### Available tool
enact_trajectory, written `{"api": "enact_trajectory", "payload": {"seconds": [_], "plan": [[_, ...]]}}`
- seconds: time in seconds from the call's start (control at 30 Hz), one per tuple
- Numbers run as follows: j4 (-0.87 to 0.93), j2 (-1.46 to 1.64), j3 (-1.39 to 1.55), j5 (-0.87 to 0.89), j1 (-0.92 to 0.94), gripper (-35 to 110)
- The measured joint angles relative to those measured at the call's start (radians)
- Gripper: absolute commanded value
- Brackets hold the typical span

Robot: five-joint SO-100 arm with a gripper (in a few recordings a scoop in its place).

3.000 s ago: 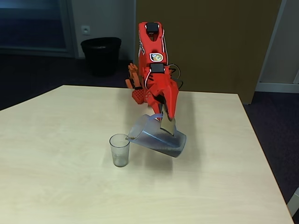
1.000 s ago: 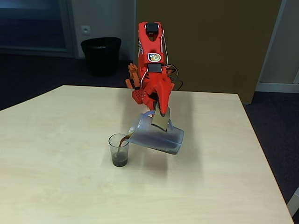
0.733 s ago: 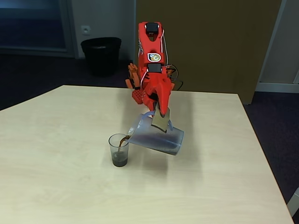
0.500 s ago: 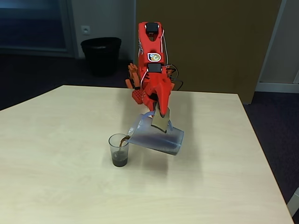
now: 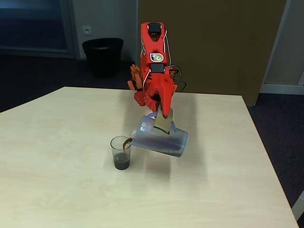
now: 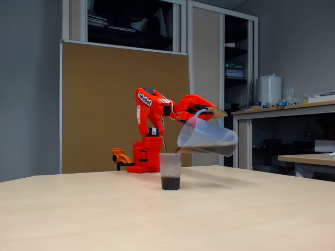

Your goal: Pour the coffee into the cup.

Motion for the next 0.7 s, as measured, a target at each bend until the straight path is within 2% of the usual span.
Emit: {"api": "enact_trajectory", "payload": {"seconds": [0.7], "plan": [[0.0, 0.0, -0.009, 0.035, 0.0, 0]]}}
